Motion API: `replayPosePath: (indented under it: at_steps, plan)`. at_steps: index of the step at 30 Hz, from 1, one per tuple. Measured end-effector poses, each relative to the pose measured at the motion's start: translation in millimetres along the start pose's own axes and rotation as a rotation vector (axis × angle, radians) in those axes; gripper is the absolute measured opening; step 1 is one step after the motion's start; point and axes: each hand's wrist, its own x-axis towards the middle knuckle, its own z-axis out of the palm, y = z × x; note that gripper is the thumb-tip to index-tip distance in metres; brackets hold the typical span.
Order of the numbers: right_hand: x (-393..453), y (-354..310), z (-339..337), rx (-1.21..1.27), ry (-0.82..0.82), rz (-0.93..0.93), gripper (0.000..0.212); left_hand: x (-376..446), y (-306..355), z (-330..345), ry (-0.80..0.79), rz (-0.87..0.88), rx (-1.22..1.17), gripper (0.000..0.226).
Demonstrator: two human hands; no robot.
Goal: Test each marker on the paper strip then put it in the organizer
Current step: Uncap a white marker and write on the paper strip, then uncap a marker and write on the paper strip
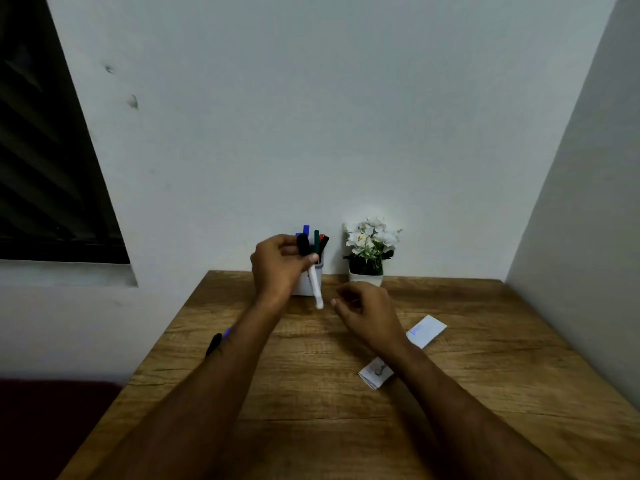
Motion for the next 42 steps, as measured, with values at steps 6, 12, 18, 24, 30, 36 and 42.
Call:
replayPosePath:
  at_steps: [6, 12, 18, 24, 30, 36, 42]
  plan:
    - [7.7, -6.9, 16.1, -0.057, -0.091, -0.057, 0.031, 50.4, 16.0, -22.7, 0.198, 0.163, 0.148, 0.035]
    - [13.4, -6.1, 28.4, -0.023, -0.083, -0.044, 0.036, 84.9, 13.3, -16.9, 0.226, 0.239, 0.162, 0.038]
    - [22.3, -2.1, 36.0, -0.019, -0.087, -0.043, 0.035, 90.4, -12.4, 0.8, 0.154, 0.222, 0.214, 0.034]
    - [23.4, 2.0, 39.4, -0.037, -0.096, -0.046, 0.033, 86.8, -45.5, 5.6, 0.050, 0.175, 0.272, 0.023]
    - [19.1, 4.0, 40.1, -0.021, -0.134, 0.003, 0.035, 82.7, -54.2, -1.5, 0.050, 0.163, 0.273, 0.017]
    - [11.9, -3.7, 36.8, -0.017, -0.125, -0.008, 0.032, 74.2, -55.6, -10.8, 0.066, 0.184, 0.284, 0.017]
    - [2.2, -9.4, 31.8, 0.002, -0.070, -0.010, 0.028, 54.0, -50.9, -30.3, 0.068, 0.223, 0.390, 0.020]
